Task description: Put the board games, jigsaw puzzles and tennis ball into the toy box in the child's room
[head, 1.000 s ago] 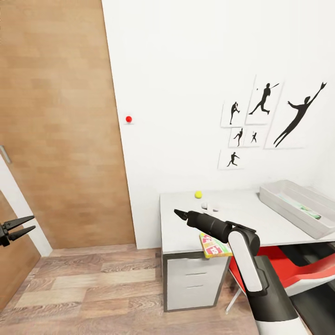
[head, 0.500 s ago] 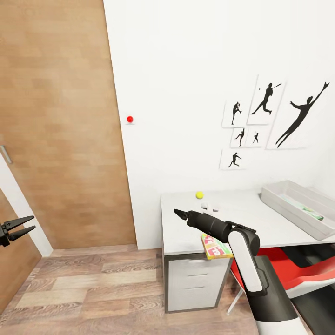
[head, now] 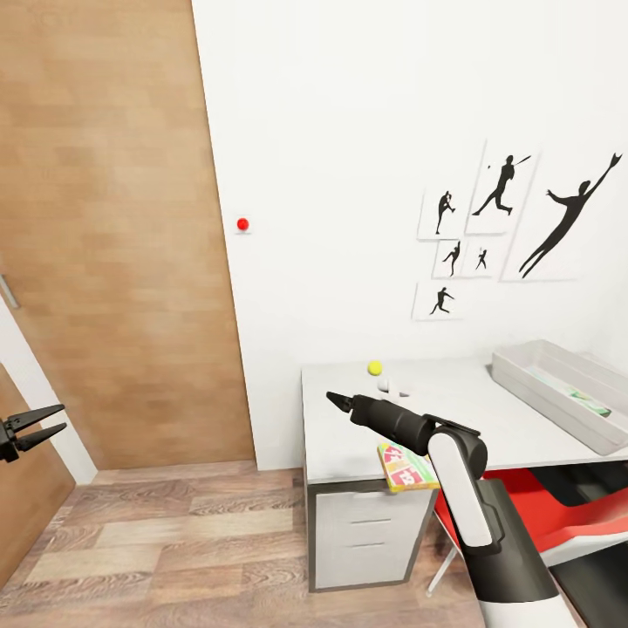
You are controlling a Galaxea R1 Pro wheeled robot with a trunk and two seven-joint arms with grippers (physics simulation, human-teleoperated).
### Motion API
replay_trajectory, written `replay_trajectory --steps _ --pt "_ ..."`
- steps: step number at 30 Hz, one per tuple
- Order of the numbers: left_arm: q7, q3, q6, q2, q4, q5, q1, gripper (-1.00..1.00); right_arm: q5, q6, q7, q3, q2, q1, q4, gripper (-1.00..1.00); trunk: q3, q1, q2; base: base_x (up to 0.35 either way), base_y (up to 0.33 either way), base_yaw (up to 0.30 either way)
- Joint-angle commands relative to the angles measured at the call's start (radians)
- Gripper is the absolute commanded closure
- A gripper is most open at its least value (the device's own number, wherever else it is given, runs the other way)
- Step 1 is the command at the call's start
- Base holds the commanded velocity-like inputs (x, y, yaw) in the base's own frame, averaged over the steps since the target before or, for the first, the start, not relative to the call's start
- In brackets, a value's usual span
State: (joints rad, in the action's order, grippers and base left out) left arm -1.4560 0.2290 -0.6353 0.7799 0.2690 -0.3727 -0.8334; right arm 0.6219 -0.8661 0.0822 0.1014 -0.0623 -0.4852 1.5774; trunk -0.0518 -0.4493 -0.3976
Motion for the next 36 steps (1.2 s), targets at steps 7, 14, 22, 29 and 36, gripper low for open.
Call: replay_trajectory --steps 7,14,22,29,36 --pt "-0.003 -0.003 -0.011 -0.002 0.000 -0.003 -0.001 -1.00 0.003 -0.011 0.019 -0.012 0.010 0.002 -0.001 -1.00 -0.002 -0.001 -0.002 0.001 0.000 0.000" --pt "-0.003 -0.003 -0.011 -0.002 0.000 -0.003 -0.001 -1.00 0.040 -0.016 0.022 -0.052 0.017 0.037 0.006 -1.00 -0.002 -0.001 -0.002 -0.065 0.116 0.000" --pt "-0.003 -0.003 -0.009 -0.002 0.001 -0.003 -0.001 -1.00 0.079 -0.017 0.042 -0.108 0.017 0.080 0.010 -1.00 -0.002 -0.001 -0.002 -0.047 0.091 0.000" --pt "-0.003 -0.005 -0.009 -0.002 0.002 -0.003 -0.001 -1.00 0.124 -0.015 0.098 -0.190 0.016 0.108 0.006 -1.00 -0.002 -0.001 -0.002 -0.005 0.009 0.000" --pt "-0.003 -0.005 -0.009 -0.002 0.002 -0.003 -0.001 -1.00 0.215 -0.014 0.125 -0.365 0.004 0.152 -0.002 -1.00 -0.002 -0.001 -0.002 0.000 0.001 0.000"
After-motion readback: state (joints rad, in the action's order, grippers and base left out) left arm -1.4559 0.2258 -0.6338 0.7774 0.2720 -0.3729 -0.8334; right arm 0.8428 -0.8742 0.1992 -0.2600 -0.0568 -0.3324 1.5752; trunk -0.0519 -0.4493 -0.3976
